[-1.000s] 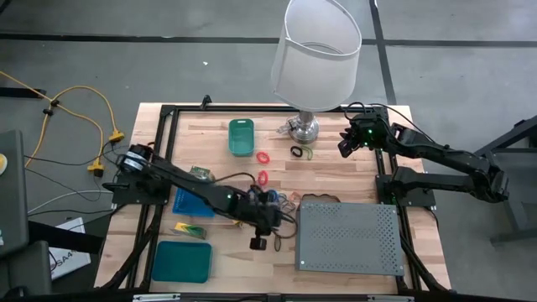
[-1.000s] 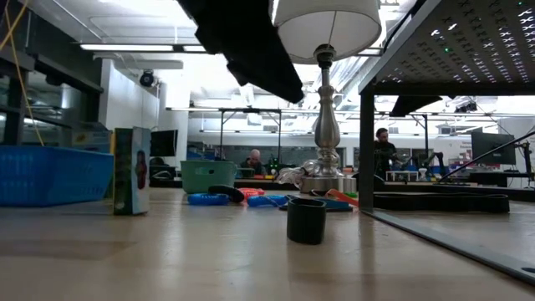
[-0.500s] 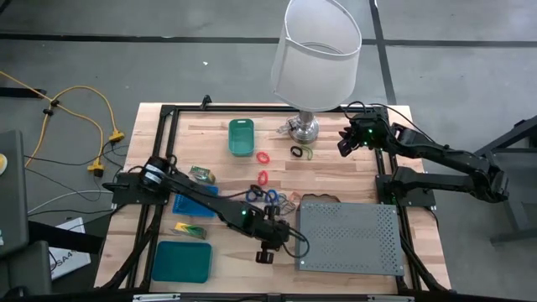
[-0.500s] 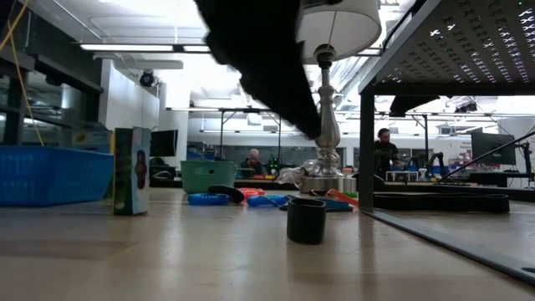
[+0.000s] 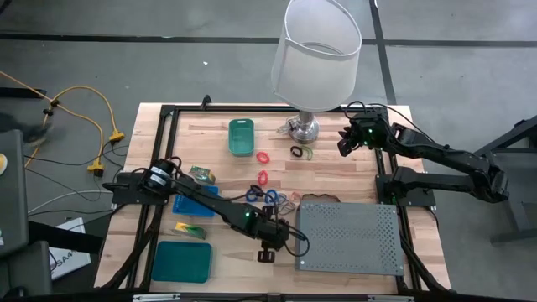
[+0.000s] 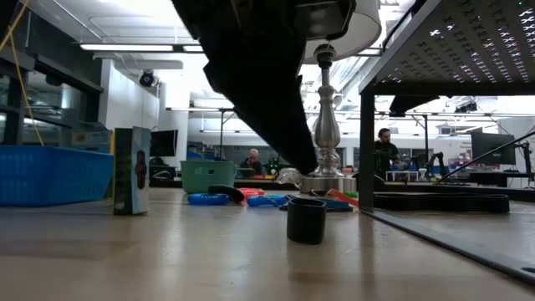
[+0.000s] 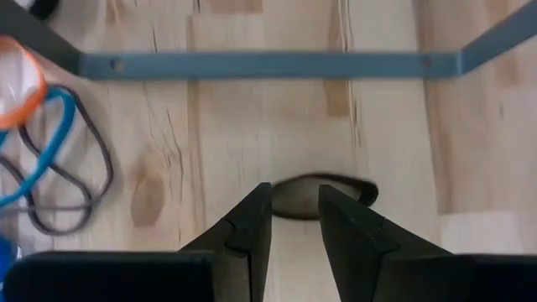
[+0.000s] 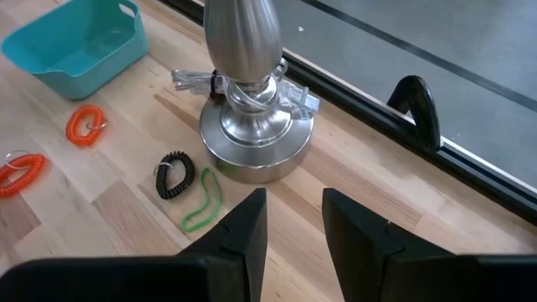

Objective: Pick & Place Office Desk Supplies
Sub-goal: Put the black rubber bands into the top blue bin

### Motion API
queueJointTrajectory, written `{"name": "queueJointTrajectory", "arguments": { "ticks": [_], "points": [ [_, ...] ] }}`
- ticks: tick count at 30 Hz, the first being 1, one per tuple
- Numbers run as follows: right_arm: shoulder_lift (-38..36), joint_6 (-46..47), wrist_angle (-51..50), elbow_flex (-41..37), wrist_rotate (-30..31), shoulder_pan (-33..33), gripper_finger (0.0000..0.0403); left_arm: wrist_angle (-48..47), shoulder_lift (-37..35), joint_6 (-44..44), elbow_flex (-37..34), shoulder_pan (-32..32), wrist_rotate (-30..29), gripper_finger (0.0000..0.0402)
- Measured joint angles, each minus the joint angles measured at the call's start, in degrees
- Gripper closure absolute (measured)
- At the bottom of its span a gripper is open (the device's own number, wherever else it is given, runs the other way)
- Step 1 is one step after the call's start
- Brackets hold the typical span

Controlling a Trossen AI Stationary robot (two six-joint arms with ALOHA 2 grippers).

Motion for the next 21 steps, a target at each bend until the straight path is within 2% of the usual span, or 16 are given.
{"name": "queueJointTrajectory", "arguments": {
  "ticks": [21],
  "points": [
    [0.0, 0.0, 0.0, 0.0, 0.0, 0.0, 0.0298, -0.3, 1.9, 0.0, 0.0, 0.3, -2.1, 0.0307]
  ]
}}
